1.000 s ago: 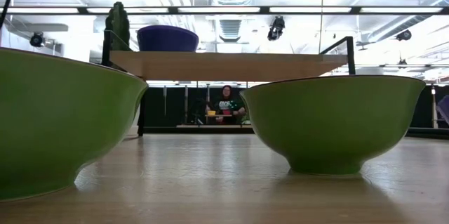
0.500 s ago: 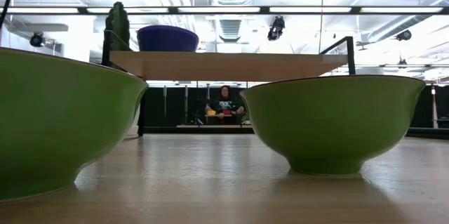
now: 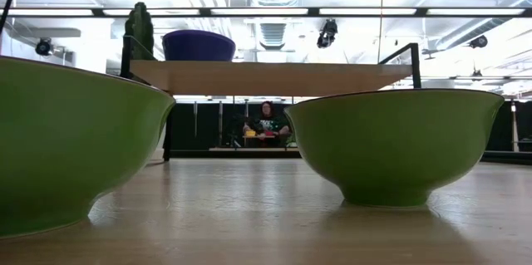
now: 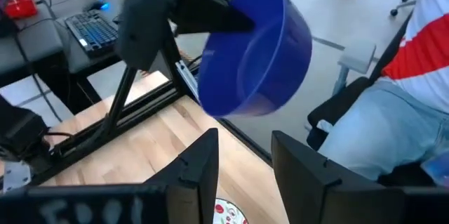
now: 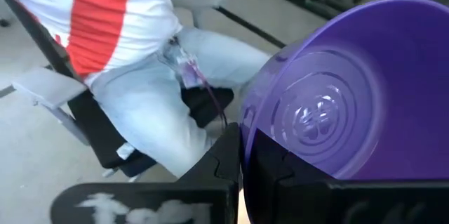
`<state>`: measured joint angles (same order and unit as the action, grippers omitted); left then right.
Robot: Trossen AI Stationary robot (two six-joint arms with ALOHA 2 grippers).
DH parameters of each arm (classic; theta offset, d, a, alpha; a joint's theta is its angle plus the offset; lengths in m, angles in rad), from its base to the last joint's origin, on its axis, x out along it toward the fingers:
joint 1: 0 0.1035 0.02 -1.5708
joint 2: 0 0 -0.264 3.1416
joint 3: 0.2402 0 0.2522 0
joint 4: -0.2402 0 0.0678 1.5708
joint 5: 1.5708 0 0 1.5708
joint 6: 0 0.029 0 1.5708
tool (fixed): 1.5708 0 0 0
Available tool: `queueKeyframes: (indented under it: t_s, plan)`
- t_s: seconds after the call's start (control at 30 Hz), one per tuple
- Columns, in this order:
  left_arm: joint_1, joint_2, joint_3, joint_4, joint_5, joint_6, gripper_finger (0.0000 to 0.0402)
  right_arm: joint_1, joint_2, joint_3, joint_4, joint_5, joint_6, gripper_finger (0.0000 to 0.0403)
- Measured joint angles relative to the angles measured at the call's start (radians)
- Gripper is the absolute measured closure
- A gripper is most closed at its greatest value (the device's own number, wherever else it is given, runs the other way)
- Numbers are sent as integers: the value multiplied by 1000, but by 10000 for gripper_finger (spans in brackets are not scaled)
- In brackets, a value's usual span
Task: Pick & Place Mini bowls
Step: Stack the blue bowl on the blue bowls on the shelf
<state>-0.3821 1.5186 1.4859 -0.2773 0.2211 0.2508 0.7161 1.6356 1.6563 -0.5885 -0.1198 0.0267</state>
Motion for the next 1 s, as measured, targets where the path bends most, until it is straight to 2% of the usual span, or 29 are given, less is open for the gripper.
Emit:
queueKeyframes:
  t_s: [0.1,0.4,0.53,0.77,0.9,1.0]
  plan:
    - [-2,0,-3,39,28,4,276,-27,0,20,-1,-33,-59,394]
    - [-2,0,1,75,26,14,276,-136,0,70,-2,-189,-159,394]
    - [-1,0,3,84,15,16,276,-194,0,75,-1,-295,-169,394]
    - [0,-4,2,52,28,7,276,-272,-2,75,-5,-400,-176,394]
    - [0,-5,1,38,59,-33,276,-294,-7,74,-6,-409,-174,394]
    - [1,-6,1,33,137,-66,276,-303,-8,74,-1,-414,-170,394]
